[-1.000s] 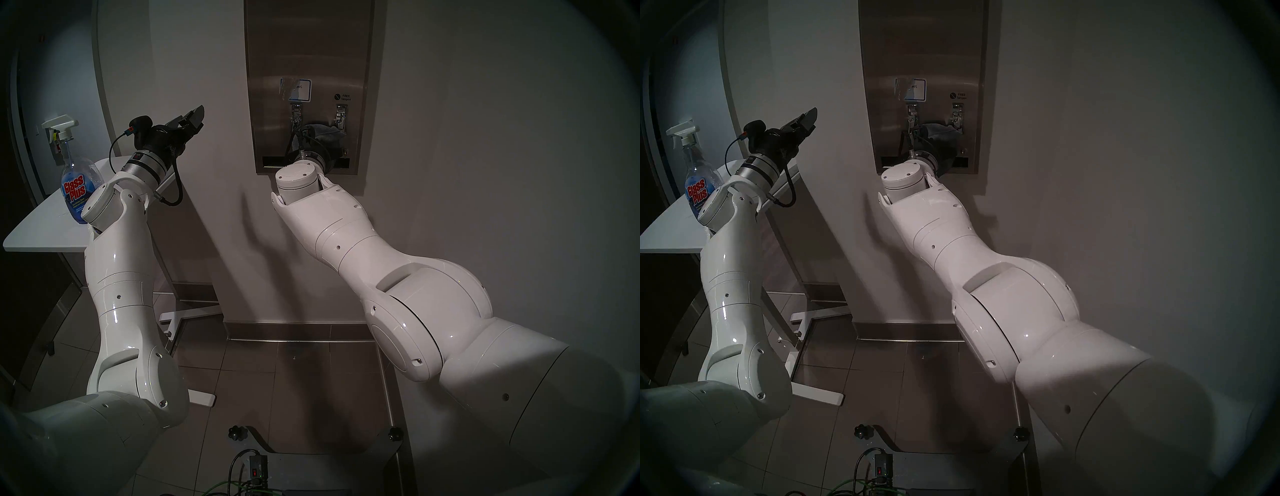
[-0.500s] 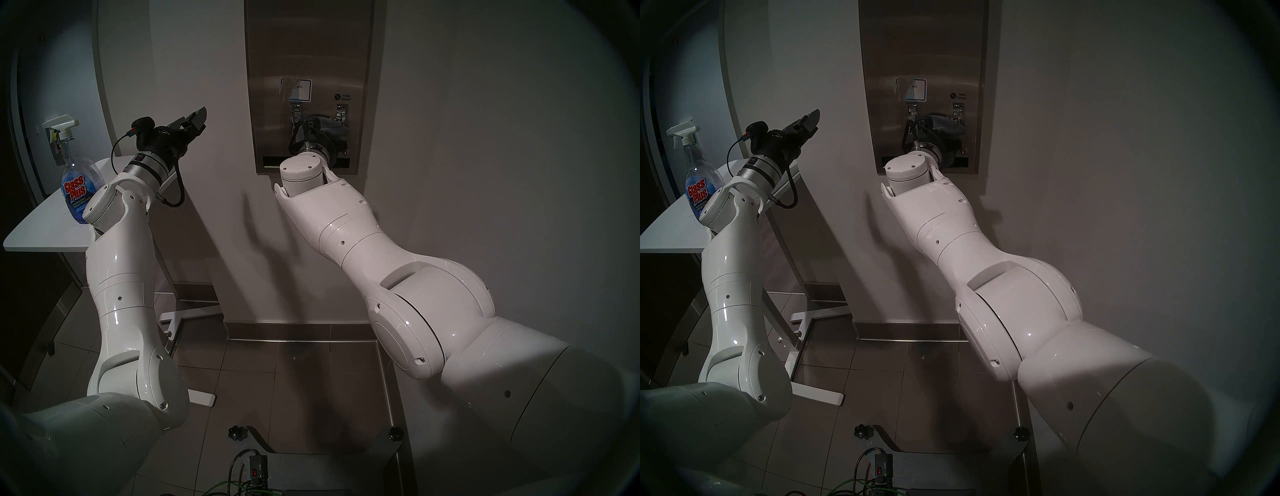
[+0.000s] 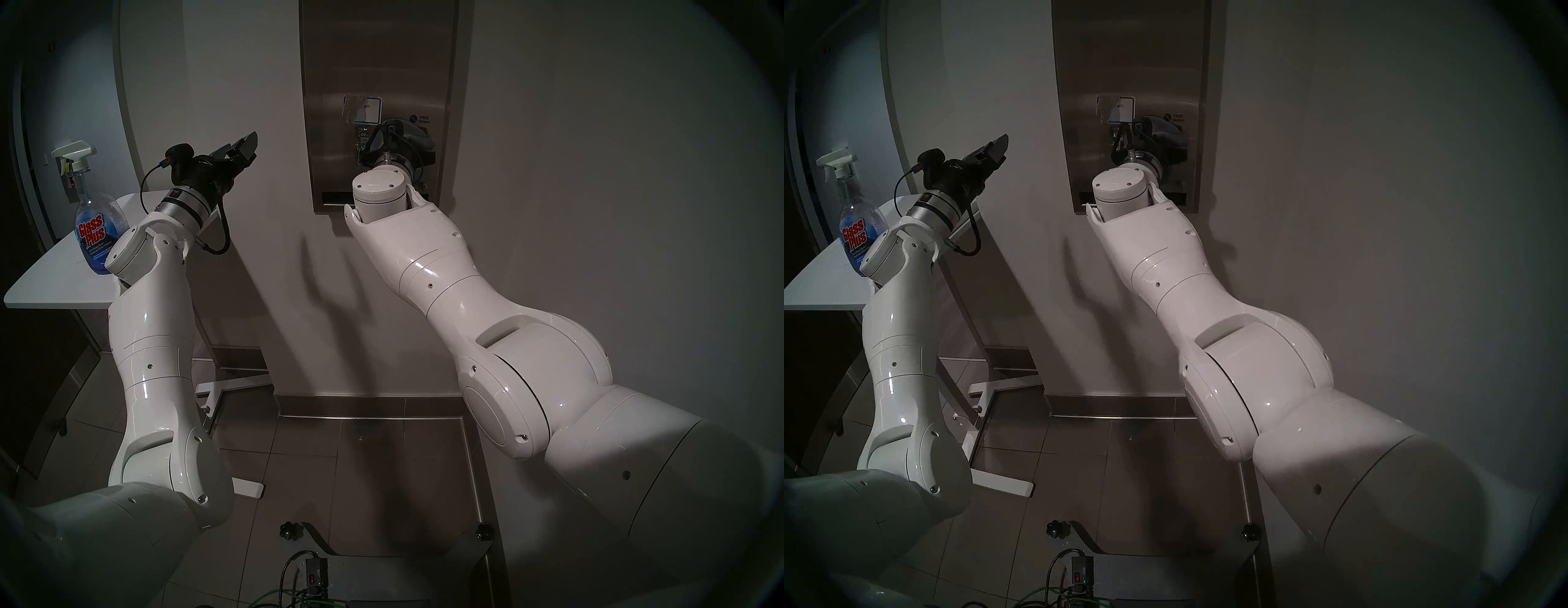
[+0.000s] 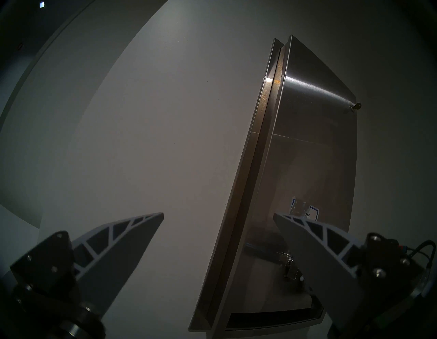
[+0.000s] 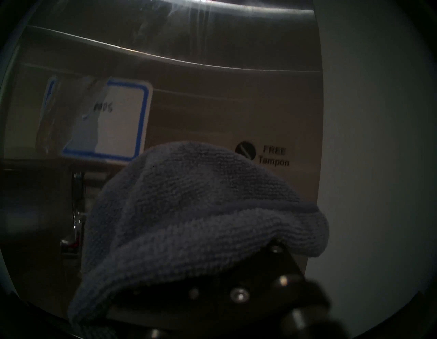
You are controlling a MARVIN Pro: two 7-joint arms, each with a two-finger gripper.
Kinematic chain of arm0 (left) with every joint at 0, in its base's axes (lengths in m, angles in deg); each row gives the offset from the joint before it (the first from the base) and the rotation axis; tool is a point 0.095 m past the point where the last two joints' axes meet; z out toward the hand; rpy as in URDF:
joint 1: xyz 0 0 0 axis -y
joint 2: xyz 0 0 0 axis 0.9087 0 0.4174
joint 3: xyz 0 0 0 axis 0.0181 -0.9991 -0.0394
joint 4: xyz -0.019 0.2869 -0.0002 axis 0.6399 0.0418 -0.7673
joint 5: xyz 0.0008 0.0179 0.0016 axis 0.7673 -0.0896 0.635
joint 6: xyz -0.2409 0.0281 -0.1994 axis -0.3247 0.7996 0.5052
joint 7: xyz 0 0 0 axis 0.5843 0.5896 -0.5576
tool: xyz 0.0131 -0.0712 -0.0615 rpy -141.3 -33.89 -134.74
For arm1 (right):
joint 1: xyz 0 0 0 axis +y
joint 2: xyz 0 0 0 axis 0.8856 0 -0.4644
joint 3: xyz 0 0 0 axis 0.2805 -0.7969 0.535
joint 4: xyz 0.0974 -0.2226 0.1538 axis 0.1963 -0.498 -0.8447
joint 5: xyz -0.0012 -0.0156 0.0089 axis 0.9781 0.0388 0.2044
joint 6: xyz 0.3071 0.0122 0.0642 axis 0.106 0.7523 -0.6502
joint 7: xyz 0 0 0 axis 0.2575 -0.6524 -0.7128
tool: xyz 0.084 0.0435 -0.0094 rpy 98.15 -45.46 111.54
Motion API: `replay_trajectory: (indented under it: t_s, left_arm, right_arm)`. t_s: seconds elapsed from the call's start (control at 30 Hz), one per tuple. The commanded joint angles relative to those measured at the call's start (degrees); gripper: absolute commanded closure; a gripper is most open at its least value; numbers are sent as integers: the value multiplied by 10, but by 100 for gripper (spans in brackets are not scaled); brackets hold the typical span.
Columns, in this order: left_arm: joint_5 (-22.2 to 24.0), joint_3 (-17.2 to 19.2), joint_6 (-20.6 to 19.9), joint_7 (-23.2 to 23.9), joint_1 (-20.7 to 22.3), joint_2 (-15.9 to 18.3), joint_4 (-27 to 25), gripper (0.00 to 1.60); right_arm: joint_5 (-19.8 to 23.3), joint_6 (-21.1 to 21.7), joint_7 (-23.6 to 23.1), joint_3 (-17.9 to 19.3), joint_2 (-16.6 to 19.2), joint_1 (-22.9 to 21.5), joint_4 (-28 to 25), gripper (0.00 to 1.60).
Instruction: Pick up the cloth and wipe the surface
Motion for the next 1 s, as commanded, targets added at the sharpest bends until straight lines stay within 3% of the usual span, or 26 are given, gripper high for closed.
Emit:
replay_trajectory:
  t_s: [0.0, 0.77, 0.97]
  left_arm:
    - [6, 1, 6, 1, 22, 0, -18, 0]
    - [6, -8, 5, 1, 26, -4, -18, 0]
    - [6, -9, 6, 1, 27, -4, -19, 0]
  right_arm:
    - [-16, -7, -11, 18, 22, -60, -49, 160]
    - [-17, -7, -47, 70, 9, -118, -75, 160]
    - [-13, -6, -53, 78, -7, -139, -54, 160]
